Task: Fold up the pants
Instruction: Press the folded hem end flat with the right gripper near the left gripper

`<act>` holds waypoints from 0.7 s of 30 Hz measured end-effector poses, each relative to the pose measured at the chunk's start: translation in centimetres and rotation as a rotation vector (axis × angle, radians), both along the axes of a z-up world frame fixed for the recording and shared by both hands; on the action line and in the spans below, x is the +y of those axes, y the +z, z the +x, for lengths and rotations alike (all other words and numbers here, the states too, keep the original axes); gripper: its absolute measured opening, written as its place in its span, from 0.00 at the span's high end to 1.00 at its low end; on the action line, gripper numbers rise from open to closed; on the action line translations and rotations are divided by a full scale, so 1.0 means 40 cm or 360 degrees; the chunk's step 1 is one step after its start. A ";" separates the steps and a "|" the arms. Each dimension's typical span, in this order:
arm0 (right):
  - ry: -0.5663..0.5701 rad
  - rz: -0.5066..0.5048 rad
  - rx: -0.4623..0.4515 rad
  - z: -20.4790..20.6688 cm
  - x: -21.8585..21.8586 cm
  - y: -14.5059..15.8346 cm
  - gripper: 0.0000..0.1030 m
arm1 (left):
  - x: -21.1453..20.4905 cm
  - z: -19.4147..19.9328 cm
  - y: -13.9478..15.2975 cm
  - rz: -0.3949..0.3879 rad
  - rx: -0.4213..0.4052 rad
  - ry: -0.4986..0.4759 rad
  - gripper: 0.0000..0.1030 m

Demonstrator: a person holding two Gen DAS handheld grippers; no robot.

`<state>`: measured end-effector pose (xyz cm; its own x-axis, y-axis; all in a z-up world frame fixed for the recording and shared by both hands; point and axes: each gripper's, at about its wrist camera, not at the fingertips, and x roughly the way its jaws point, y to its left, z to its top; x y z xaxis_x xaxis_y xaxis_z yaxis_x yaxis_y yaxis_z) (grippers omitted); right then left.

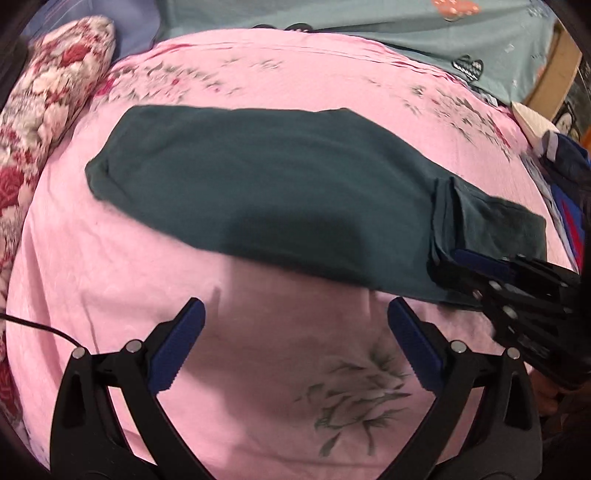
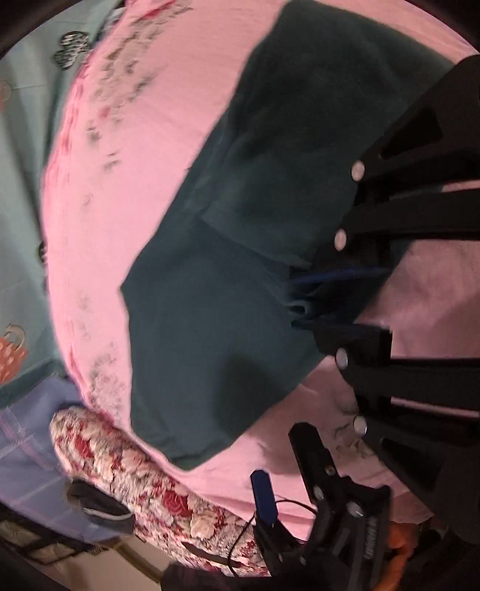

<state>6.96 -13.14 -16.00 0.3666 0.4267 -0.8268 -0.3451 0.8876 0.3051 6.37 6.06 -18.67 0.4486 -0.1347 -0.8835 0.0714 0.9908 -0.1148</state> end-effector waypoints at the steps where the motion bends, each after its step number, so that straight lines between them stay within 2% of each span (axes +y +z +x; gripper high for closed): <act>1: 0.0002 0.0106 0.0019 0.000 -0.023 0.033 0.63 | 0.008 0.002 0.005 -0.0030 -0.0007 0.0008 0.03; 3: 0.0008 0.0227 -0.0029 0.003 -0.067 0.094 0.63 | 0.012 0.011 0.011 -0.0099 -0.0028 0.0000 0.03; 4: 0.0025 0.0216 -0.0057 0.012 -0.090 0.121 0.63 | 0.006 0.010 0.019 -0.0142 -0.0037 -0.0016 0.03; 7: 0.0149 0.0027 -0.0106 0.080 -0.141 0.157 0.63 | -0.045 0.034 0.038 -0.0333 -0.0057 -0.0143 0.03; 8: 0.0209 -0.0037 -0.0114 0.104 -0.149 0.157 0.63 | -0.075 0.044 0.040 -0.0414 -0.0043 -0.0191 0.03; 10: 0.0387 -0.0137 -0.0085 0.158 -0.155 0.141 0.63 | -0.122 0.060 0.032 -0.0495 -0.0017 -0.0240 0.03; 14: 0.0780 -0.0250 -0.0012 0.216 -0.106 0.089 0.64 | -0.209 0.080 -0.001 -0.0488 0.0034 -0.0280 0.04; 17: 0.1020 -0.0314 0.0012 0.246 -0.056 0.057 0.65 | -0.242 0.084 -0.034 -0.0459 0.0078 -0.0263 0.16; 19: 0.1165 -0.0350 0.0031 0.265 -0.026 0.037 0.66 | -0.248 0.079 -0.034 -0.0408 0.0040 -0.0223 0.28; 20: 0.1205 -0.0370 0.0034 0.267 -0.021 0.028 0.68 | -0.247 0.080 -0.032 -0.0400 0.0028 -0.0193 0.32; 21: 0.1250 -0.0389 0.0048 0.273 -0.015 0.018 0.69 | -0.242 0.082 -0.032 -0.0409 0.0030 -0.0163 0.40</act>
<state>17.89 -13.73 -15.28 0.0122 0.3564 -0.9343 -0.8879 0.4336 0.1538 9.66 -3.63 -19.93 0.4049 -0.3994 -0.8225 0.1650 0.9167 -0.3638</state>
